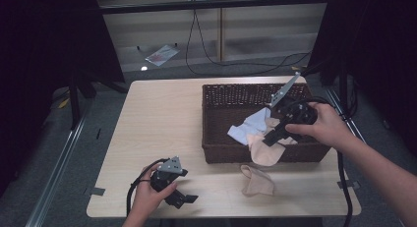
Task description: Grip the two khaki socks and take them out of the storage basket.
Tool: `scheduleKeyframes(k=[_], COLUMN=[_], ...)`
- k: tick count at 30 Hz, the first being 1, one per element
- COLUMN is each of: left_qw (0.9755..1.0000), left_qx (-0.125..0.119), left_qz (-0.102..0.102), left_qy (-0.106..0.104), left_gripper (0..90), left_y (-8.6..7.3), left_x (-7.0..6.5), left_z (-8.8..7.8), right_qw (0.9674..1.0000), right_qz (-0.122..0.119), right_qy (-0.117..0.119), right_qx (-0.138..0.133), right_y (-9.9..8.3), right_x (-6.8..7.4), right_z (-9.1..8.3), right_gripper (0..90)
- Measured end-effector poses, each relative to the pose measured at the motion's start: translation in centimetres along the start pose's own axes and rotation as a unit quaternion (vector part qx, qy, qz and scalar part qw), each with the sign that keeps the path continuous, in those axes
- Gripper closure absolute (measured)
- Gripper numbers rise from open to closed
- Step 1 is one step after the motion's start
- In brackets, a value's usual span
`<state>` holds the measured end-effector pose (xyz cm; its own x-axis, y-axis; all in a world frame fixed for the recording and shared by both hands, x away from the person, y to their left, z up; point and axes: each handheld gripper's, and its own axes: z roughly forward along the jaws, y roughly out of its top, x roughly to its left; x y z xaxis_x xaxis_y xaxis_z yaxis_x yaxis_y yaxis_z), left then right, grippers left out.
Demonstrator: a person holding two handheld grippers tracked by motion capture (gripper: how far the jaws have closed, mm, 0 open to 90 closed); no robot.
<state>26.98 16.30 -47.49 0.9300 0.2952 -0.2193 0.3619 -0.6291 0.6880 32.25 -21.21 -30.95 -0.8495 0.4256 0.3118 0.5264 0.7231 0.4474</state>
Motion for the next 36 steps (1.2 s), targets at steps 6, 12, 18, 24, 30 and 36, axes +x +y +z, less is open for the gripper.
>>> scheduleKeyframes(k=[6, 12, 18, 24, 30, 36], left_qw=[1.0, 1.0, 1.0, 1.0, 1.0, 1.0], left_qx=[0.0, 0.001, -0.001, 0.0, 0.0, 0.001], left_qz=[0.0, 0.001, 0.002, -0.002, -0.001, 0.001], left_qy=[0.0, 0.002, -0.001, 0.001, 0.001, -0.001], left_gripper=[3.2, 3.2, 3.2, 3.1, 3.1, 3.2], left_y=[0.0, 0.0, 0.0, 0.0, 0.0, 0.0], left_x=[0.0, 0.0, 0.0, -0.1, 0.0, 0.0], left_z=[0.0, 0.0, -0.1, -0.1, -0.1, -0.1], right_qw=[0.9998, 0.9993, 0.9991, 0.9988, 0.999, 0.9994], right_qz=[-0.013, -0.023, -0.031, -0.031, -0.03, -0.031], right_qy=[0.011, 0.027, 0.025, 0.032, 0.029, 0.007], right_qx=[0.004, 0.008, 0.014, 0.021, 0.019, 0.01], right_y=[-0.2, -0.4, -0.6, -0.7, -0.9, -1.4], right_x=[0.6, 1.3, 1.6, 1.7, 1.7, 2.1], right_z=[1.4, 3.0, 4.6, 6.0, 7.1, 7.1], right_gripper=[85.2, 85.1, 84.3, 83.7, 53.3, 30.4])
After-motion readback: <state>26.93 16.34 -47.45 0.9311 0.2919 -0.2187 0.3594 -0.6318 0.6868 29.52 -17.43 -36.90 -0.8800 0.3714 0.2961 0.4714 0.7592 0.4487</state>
